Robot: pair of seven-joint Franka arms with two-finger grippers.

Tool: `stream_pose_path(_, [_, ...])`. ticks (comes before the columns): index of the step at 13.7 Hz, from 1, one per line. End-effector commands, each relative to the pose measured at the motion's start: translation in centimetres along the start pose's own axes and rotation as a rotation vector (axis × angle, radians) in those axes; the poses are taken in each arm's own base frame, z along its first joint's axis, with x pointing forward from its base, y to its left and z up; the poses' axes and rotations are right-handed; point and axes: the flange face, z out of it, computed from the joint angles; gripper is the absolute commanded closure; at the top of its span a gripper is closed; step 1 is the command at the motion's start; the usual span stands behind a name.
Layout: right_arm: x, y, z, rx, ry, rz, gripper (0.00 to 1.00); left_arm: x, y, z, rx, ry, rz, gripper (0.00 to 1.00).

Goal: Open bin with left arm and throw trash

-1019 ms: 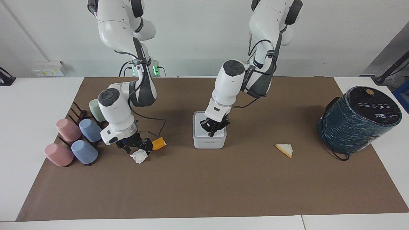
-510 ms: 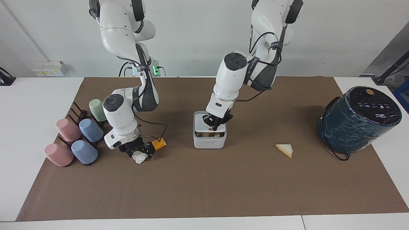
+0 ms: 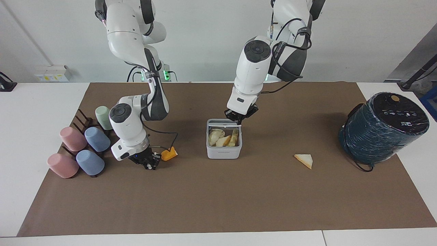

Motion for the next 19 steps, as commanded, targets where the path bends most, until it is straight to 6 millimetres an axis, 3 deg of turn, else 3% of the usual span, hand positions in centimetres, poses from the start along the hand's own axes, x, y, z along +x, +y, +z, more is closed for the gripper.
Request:
stream_pose_path(1, [0.0, 0.0, -1.4, 0.018, -0.012, 0.015, 1.0, 1.3, -2.6, -2.7, 0.02, -0.018, -0.018, 1.0])
stream_pose_path(4, [0.5, -0.1, -3.9, 0.029, 0.0, 0.015, 1.0, 3.0, -7.6, -6.1, 0.005, -0.035, 0.019, 1.0])
stream_pose_path(6, [0.6, -0.6, -7.2, 0.048, 0.035, 0.023, 1.0, 4.6, -11.6, -8.0, -0.014, -0.042, 0.044, 1.0])
stream_pose_path(9, [0.2, -2.0, -12.5, 0.086, 0.1, 0.082, 1.0, 7.2, -17.9, -9.3, -0.012, -0.062, 0.111, 1.0])
stream_pose_path(13, [-1.7, -8.9, -15.5, 0.189, 0.124, 0.12, 1.0, 9.8, -24.1, -10.8, -0.03, -0.011, 0.188, 1.0])
stream_pose_path(14, [-2.2, -10.6, -15.6, 0.242, 0.114, 0.144, 1.0, 10.3, -24.6, -11.2, -0.04, 0.021, 0.183, 0.92])
stream_pose_path(17, [-4.1, -15.1, -15.6, 0.306, 0.105, 0.165, 1.0, 11.0, -25.9, -10.5, -0.052, 0.06, 0.164, 0.54])
stream_pose_path(19, [-5.5, -17.8, -15.3, 0.343, 0.092, 0.19, 1.0, 11.2, -26.5, -8.0, -0.053, 0.075, 0.15, 0.48])
